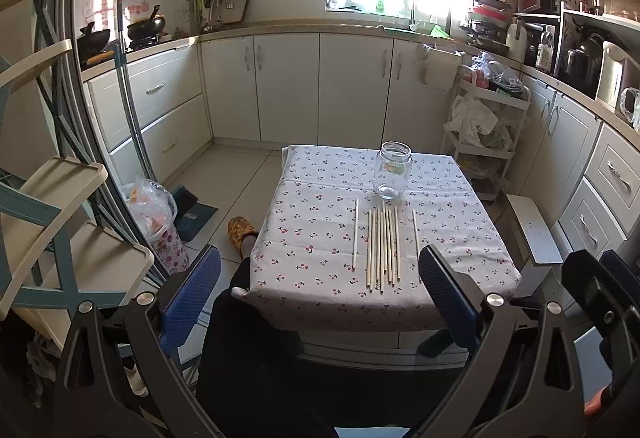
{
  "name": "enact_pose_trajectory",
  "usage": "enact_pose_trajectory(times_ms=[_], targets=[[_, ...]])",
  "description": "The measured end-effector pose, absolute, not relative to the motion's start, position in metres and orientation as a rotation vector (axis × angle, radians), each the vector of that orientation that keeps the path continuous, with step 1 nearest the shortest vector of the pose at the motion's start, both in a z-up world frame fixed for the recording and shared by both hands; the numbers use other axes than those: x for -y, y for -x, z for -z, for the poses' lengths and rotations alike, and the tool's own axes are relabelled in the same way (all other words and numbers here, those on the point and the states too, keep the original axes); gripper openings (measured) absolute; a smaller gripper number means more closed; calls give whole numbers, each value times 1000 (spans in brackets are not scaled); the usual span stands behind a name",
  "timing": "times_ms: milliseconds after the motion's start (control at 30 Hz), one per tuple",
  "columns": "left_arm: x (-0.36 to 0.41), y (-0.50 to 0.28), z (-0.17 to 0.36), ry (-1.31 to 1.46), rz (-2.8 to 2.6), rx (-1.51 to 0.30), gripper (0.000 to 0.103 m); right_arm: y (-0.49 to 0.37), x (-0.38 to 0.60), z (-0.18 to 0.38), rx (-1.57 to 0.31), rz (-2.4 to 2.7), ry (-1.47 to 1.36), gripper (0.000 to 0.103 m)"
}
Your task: Organize utensils
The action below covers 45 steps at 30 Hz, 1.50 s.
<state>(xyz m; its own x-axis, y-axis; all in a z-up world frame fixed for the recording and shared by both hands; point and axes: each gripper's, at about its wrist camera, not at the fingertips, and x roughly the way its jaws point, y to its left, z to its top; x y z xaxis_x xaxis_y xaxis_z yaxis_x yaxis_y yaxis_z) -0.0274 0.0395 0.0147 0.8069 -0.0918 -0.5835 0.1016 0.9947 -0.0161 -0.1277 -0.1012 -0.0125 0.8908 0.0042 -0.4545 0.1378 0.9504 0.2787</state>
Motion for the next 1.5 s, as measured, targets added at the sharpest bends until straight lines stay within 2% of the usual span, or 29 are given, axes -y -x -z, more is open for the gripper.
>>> enact_pose_trajectory(times_ms=[1500], targets=[[-41, 31, -14, -13, 103, -621, 95, 135, 102, 3, -441, 67, -295, 96]])
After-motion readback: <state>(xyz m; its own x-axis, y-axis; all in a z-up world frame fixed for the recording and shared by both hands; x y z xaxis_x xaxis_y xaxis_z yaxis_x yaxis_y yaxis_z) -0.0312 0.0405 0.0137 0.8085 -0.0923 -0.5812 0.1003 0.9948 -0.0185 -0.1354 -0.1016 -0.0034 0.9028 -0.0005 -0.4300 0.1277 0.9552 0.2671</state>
